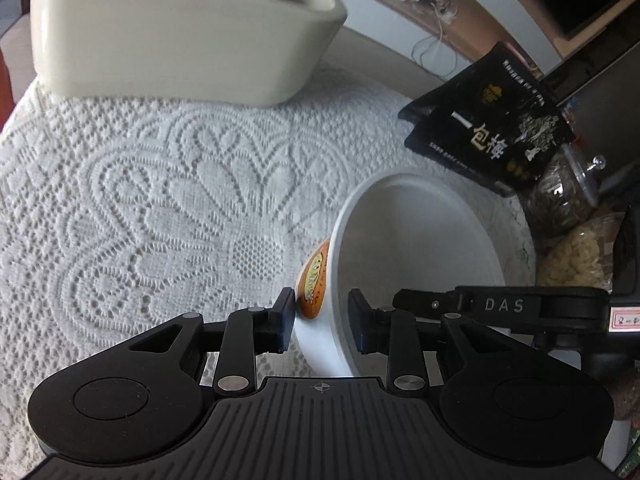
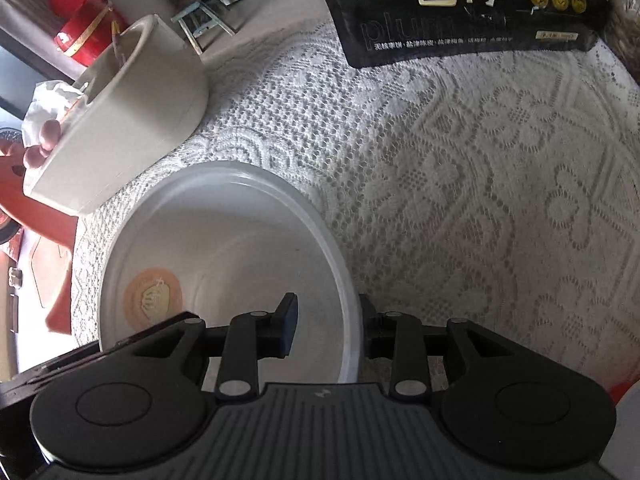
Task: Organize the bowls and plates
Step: 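Lift the orange-labelled white bowl and carry it toward the blue bowl, then lower the white bowl into the blue bowl and open both grippers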
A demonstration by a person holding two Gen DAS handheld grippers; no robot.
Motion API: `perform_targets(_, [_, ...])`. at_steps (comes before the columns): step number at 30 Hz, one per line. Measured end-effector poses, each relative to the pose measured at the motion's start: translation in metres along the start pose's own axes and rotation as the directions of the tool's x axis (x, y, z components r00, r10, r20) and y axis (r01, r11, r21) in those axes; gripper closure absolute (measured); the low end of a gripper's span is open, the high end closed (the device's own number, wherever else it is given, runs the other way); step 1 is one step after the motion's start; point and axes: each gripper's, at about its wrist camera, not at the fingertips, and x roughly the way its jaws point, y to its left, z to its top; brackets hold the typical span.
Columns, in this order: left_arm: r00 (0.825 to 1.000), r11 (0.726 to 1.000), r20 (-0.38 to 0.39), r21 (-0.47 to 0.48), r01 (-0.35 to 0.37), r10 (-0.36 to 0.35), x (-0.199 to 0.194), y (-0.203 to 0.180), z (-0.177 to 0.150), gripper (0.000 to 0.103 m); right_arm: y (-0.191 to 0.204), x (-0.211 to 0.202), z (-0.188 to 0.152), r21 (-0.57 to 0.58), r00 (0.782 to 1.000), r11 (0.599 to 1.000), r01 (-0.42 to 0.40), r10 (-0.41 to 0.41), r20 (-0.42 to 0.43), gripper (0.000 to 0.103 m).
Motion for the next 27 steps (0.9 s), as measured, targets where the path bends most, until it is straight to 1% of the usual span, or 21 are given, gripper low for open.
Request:
perform_targets(3, [0.999, 1.0, 0.049, 0.028, 0.008, -0.009, -0.018, -0.01, 0.003, 0.072, 0.004, -0.02, -0.002, -0.021, 0.999, 1.0, -0.013, 0.014, 0.052, 0.071])
perform_targets(6, [0.994, 0.998, 0.109, 0.058, 0.013, -0.019, -0.046, -0.027, 0.003, 0.072, 0.007, -0.049, -0.006, -0.036, 0.993, 0.999, -0.035, 0.038, 0.108, 0.071])
perform_targets(9, [0.986, 0.995, 0.164, 0.094, 0.013, -0.029, -0.075, -0.047, -0.002, 0.071, 0.006, -0.08, -0.012, -0.047, 0.985, 0.997, -0.059, 0.066, 0.159, 0.071])
perform_targets(11, [0.983, 0.992, 0.177, 0.123, 0.018, -0.04, -0.089, -0.062, -0.007, 0.071, 0.005, -0.102, -0.02, -0.061, 0.977, 0.996, -0.06, 0.071, 0.199, 0.071])
perform_targets(16, [0.984, 0.977, 0.159, 0.21, 0.049, -0.083, -0.119, -0.091, -0.032, 0.072, -0.008, -0.152, -0.053, -0.058, 0.957, 0.996, -0.062, 0.076, 0.28, 0.071])
perform_targets(19, [0.982, 0.967, 0.143, 0.241, 0.087, -0.124, -0.134, -0.1, -0.051, 0.072, -0.016, -0.178, -0.083, -0.07, 0.948, 0.996, -0.052, 0.072, 0.311, 0.071])
perform_targets(23, [0.983, 0.95, 0.112, 0.292, 0.11, -0.148, -0.145, -0.109, -0.082, 0.072, -0.025, -0.198, -0.115, -0.085, 0.946, 0.996, -0.033, 0.058, 0.317, 0.071])
perform_targets(27, [0.987, 0.95, 0.071, 0.289, 0.119, -0.145, -0.144, -0.111, -0.106, 0.071, -0.035, -0.206, -0.139, -0.088, 0.954, 0.996, -0.023, 0.048, 0.296, 0.071])
